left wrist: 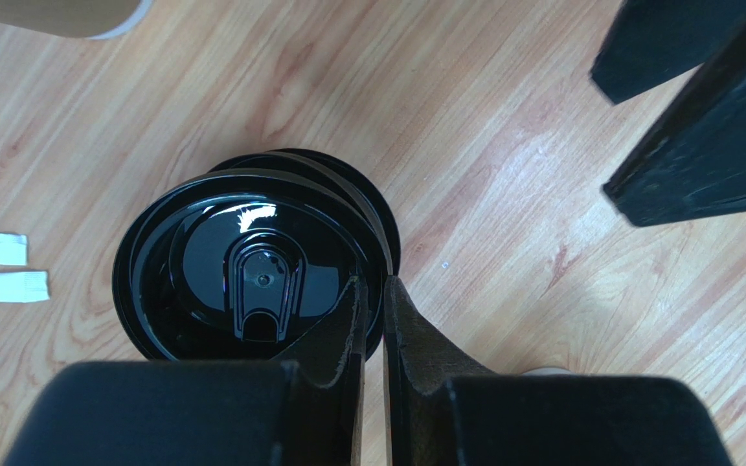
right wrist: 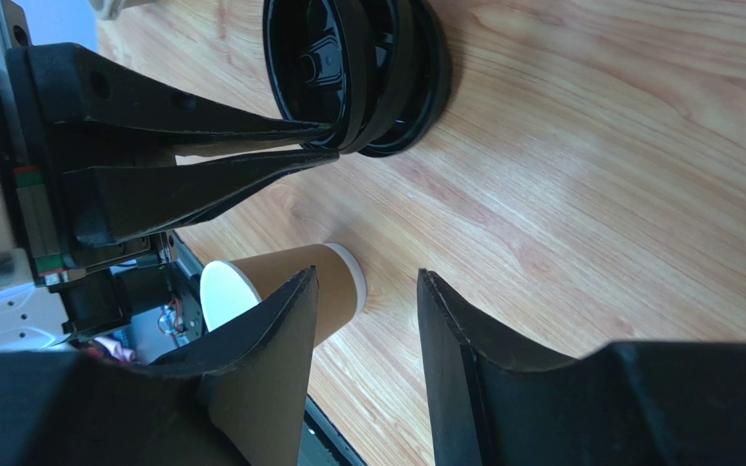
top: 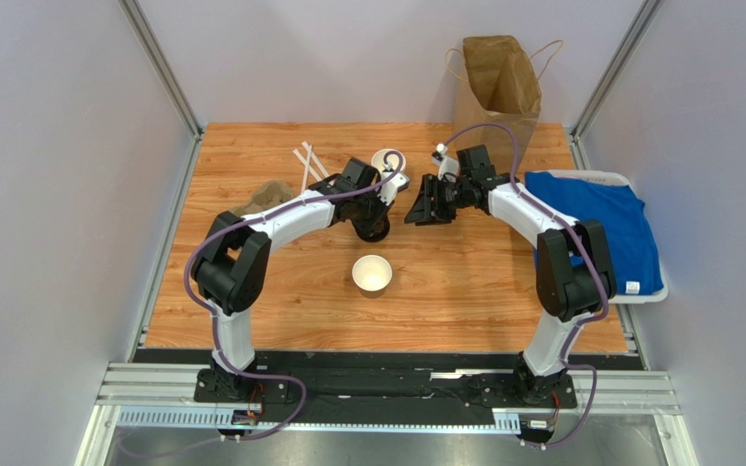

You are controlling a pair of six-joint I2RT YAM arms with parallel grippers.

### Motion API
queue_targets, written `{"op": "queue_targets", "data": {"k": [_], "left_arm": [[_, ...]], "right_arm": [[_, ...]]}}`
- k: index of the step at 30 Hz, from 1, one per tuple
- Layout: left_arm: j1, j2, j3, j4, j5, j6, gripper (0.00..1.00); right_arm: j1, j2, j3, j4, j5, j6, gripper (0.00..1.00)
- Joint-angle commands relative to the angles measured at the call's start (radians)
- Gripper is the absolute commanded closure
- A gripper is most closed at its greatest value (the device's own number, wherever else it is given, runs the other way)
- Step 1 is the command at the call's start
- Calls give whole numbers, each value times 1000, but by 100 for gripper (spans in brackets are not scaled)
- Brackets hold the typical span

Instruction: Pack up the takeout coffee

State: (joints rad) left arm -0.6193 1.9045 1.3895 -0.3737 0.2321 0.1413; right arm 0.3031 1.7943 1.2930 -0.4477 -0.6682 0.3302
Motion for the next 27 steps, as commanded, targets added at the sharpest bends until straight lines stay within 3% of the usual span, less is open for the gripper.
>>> {"op": "queue_targets", "data": {"k": [1, 27], "left_arm": [[6, -61, -6, 53, 33, 26, 100], [6, -71, -43, 73, 55, 49, 100]], "right_arm": [[2, 28, 18, 102, -76, 50, 55], [47, 238, 160, 228, -103, 259, 61]]}}
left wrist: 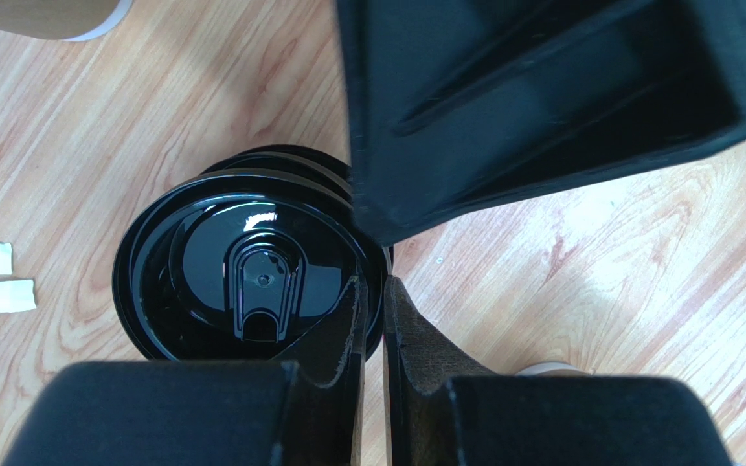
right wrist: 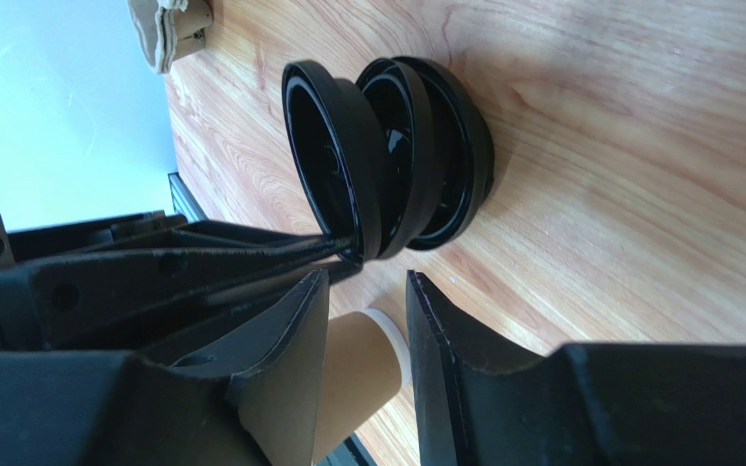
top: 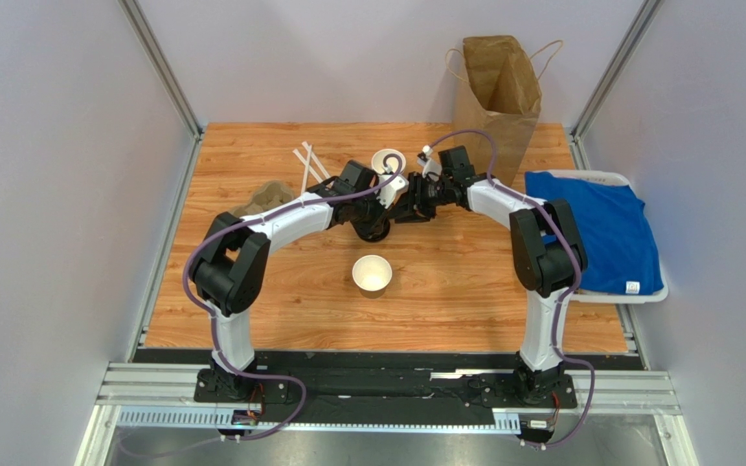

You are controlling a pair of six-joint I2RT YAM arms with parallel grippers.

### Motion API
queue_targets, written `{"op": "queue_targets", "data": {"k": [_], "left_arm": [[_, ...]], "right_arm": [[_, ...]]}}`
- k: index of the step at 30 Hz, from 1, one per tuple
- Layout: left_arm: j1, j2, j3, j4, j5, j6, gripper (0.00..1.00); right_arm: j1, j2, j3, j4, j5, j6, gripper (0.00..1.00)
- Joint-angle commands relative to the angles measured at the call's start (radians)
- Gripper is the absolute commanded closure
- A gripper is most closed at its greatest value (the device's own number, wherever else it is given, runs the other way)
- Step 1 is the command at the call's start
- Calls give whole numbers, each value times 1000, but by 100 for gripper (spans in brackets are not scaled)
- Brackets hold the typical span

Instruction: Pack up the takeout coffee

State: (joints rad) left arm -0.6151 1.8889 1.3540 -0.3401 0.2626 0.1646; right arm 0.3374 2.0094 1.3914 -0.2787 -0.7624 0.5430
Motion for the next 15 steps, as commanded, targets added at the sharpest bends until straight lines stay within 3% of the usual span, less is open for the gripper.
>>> {"op": "queue_targets", "data": {"k": [1, 15], "left_arm": [[2, -56, -10, 39, 24, 26, 100], [2, -56, -15, 49, 35, 30, 100]], "right_arm": [[14, 26, 72, 62, -5, 49, 61], [37, 89, 133, 72, 5, 58, 65]]}}
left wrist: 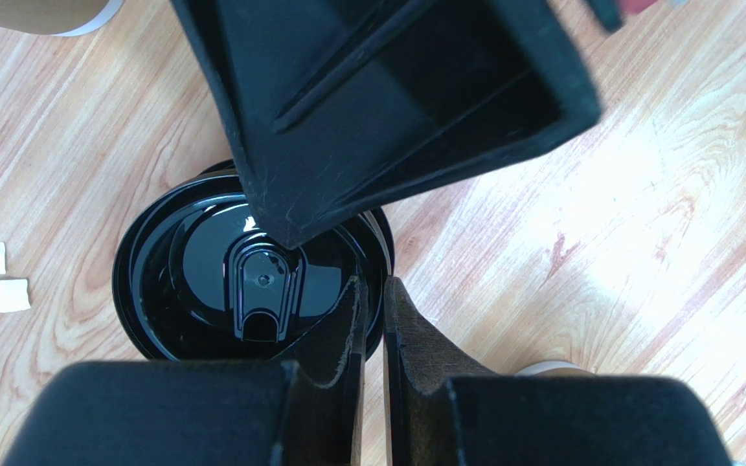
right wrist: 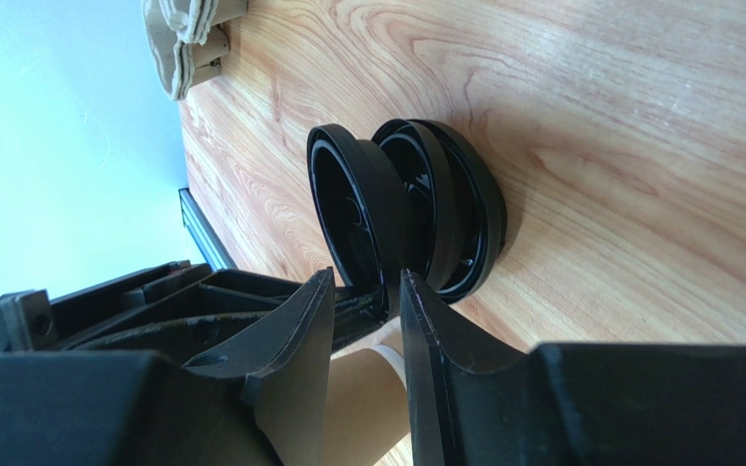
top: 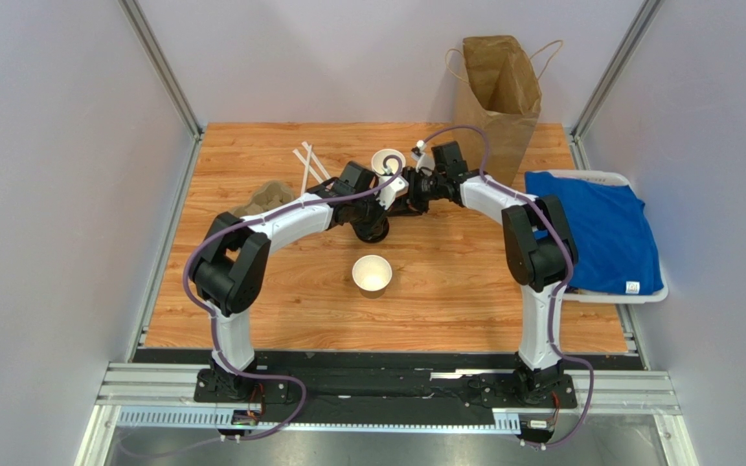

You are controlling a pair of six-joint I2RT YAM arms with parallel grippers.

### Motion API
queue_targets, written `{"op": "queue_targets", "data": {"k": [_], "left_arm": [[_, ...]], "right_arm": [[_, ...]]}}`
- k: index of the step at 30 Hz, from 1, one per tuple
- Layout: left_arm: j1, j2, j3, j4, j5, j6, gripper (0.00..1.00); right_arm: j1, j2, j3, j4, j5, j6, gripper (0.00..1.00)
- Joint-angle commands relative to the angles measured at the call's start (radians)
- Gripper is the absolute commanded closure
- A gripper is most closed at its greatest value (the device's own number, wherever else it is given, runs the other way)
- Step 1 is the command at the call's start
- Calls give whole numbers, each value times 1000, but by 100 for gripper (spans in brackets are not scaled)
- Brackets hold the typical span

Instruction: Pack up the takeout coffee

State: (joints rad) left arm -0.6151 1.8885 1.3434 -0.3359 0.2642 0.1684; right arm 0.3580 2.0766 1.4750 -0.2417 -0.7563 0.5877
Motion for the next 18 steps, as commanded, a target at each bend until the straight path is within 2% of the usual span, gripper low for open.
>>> {"op": "queue_targets", "data": {"k": [1, 9, 18], "left_arm": [[2, -55, -4, 44, 32, 28, 100], [2, -54, -9, 44, 33, 34, 100], [2, -60, -20, 51, 41, 33, 100]], "right_arm": [[21, 28, 51, 35, 0, 14, 65], [25, 40, 56, 36, 9, 14, 69], [32, 36, 62, 35, 43, 6, 66]]}}
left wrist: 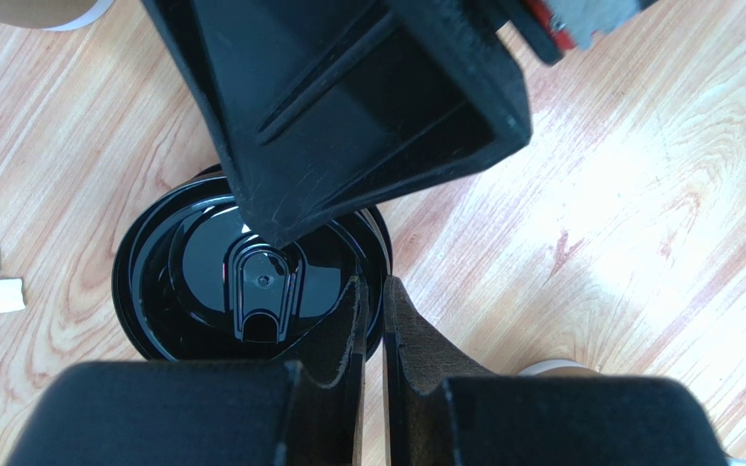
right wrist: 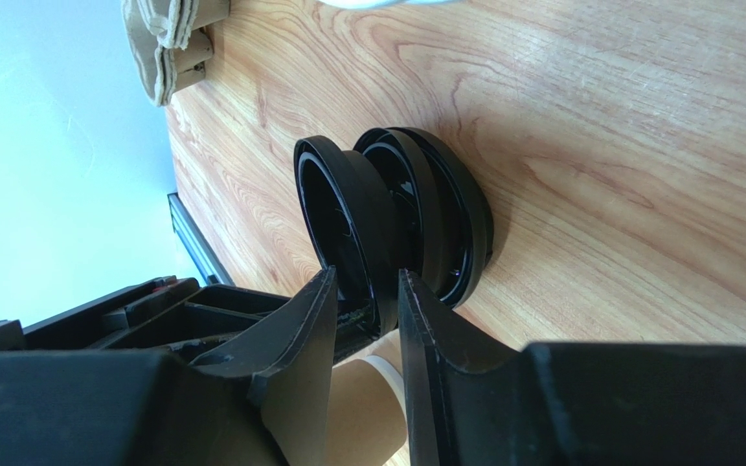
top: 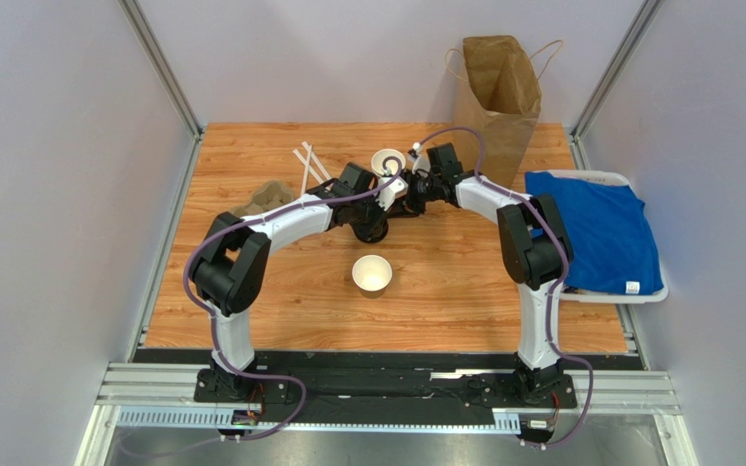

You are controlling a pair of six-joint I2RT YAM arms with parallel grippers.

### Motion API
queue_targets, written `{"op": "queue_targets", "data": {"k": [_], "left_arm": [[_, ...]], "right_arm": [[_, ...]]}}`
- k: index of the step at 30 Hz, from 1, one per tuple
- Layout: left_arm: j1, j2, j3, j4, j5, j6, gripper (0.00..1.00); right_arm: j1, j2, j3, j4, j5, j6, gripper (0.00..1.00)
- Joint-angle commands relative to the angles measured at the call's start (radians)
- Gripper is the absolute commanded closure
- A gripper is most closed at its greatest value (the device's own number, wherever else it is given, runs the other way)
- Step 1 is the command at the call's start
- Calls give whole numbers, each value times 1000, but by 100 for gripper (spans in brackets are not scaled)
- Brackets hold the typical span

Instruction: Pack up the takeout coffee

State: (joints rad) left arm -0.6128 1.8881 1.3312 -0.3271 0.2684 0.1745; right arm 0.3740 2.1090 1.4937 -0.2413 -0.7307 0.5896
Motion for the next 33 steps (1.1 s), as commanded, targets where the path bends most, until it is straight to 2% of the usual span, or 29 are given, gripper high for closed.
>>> {"op": "queue_targets", "data": {"k": [1, 8, 12, 13, 15, 16, 17, 22, 25, 33], "left_arm": [[-1, -58, -9, 45, 37, 26, 100], [-1, -57, -12, 43, 40, 23, 100], [-1, -57, -12, 45, 38, 23, 100], [-1, -55, -10, 42, 37, 23, 100], [-1, -52, -9, 36, 28, 25, 99], [-1, -52, -7, 34, 25, 23, 98], [1, -49, -7, 34, 20, 25, 98], [-1, -40, 13, 14, 2, 25, 90], [1, -40, 23, 2, -6, 17, 76], [1, -82, 28, -21, 12, -1, 58]], "right_arm": [[20, 2, 43, 37, 19, 3, 66], [26, 14, 57, 37, 14, 6, 69], [26, 23, 62, 36, 16, 1, 79], [26, 23, 62, 31, 17, -1, 85], [26, 23, 66, 28, 19, -2, 90], [26, 23, 69, 24, 19, -4, 98], [26, 25, 72, 20, 22, -7, 99], [26, 20, 79, 11, 27, -11, 100], [26, 20, 82, 14, 25, -13, 100], [26, 9, 89, 19, 16, -11, 100]]}}
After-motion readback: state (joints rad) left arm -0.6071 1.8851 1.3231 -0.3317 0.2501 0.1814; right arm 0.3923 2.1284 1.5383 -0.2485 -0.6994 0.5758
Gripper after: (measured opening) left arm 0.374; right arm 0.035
